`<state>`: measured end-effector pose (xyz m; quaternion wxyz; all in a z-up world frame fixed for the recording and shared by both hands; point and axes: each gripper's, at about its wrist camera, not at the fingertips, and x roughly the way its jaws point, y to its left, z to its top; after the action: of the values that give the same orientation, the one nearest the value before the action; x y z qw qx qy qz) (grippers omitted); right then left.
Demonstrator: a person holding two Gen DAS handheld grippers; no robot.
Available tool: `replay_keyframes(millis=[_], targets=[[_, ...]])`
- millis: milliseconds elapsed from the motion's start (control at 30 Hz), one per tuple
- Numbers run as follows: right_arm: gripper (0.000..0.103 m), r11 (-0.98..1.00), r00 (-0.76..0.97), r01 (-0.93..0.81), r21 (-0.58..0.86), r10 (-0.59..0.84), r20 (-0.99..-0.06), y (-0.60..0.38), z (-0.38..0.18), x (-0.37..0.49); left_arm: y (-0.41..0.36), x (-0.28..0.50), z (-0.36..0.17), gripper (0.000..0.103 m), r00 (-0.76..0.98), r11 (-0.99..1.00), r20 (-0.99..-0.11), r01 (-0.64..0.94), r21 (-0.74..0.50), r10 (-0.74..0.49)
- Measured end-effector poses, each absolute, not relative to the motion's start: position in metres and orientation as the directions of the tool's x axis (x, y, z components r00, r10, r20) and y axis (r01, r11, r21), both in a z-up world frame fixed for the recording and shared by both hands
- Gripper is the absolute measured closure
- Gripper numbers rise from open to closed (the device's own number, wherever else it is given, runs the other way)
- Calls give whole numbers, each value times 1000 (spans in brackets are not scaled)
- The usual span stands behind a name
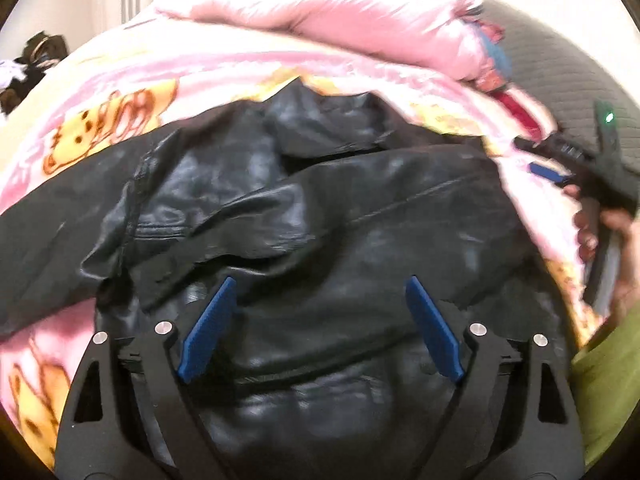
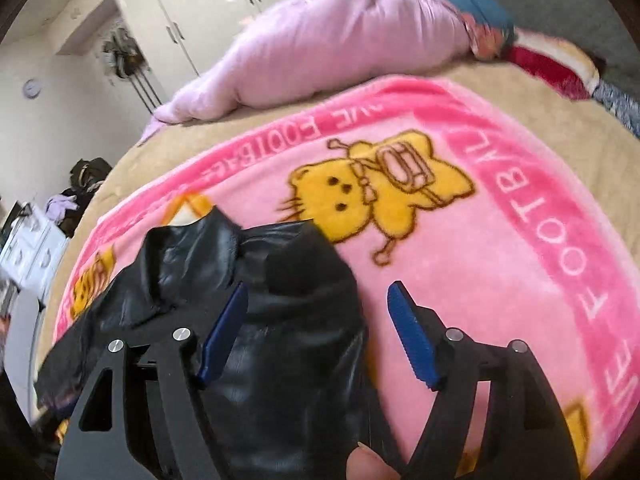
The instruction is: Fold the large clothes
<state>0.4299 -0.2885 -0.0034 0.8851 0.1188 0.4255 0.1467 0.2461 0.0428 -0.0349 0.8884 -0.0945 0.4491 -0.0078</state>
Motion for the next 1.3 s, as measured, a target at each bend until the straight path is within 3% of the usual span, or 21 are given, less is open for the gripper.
replay_keyframes(millis=[133, 233, 300, 333, 533, 767, 833, 900, 1033, 1067, 1300], targets=[[32, 925, 573, -154, 347, 370, -731, -268, -8, 457, 56, 256, -60, 24, 533, 973, -838, -111, -202, -113], [33, 966, 535, -144, 214, 258, -805, -239, -14, 473, 58, 253, -70, 24, 528, 972, -840, -106, -210, -124], [62, 984, 509, -136, 118, 171, -844, -226, -22, 484, 54, 252, -70, 23, 528, 978, -842, -94, -185, -109], [86, 985, 496, -141, 99, 157, -854, -222, -27, 488, 55, 252, -70, 23, 528, 978, -842, -92, -186, -110], [100, 983, 507, 12, 183, 152, -848, -247, -39, 512, 59, 252, -70, 23, 532, 974, -836, -82, -211, -136], [100, 972, 531, -10, 235, 204, -822, -258, -47, 513, 61, 252, -67, 23, 536, 968, -830, -88, -234, -152], [89, 953, 573, -49, 299, 272, -773, -268, -30, 500, 62, 250, -62, 23, 543, 965, -825, -94, -243, -155], [87, 926, 601, -122, 357, 355, -716, -276, -12, 478, 64, 246, -58, 23, 556, 961, -815, -100, -258, -162], [73, 905, 611, -246, 348, 424, -669, -276, 7, 431, 63, 239, -46, 15, 590, 958, -792, -102, -267, -158], [73, 898, 595, -276, 342, 439, -673, -274, 7, 416, 62, 237, -43, 12, 597, 962, -790, -105, -254, -143], [69, 878, 464, -383, 288, 452, -762, -237, -24, 369, 65, 224, -38, 12, 602, 969, -795, -146, -197, -70]])
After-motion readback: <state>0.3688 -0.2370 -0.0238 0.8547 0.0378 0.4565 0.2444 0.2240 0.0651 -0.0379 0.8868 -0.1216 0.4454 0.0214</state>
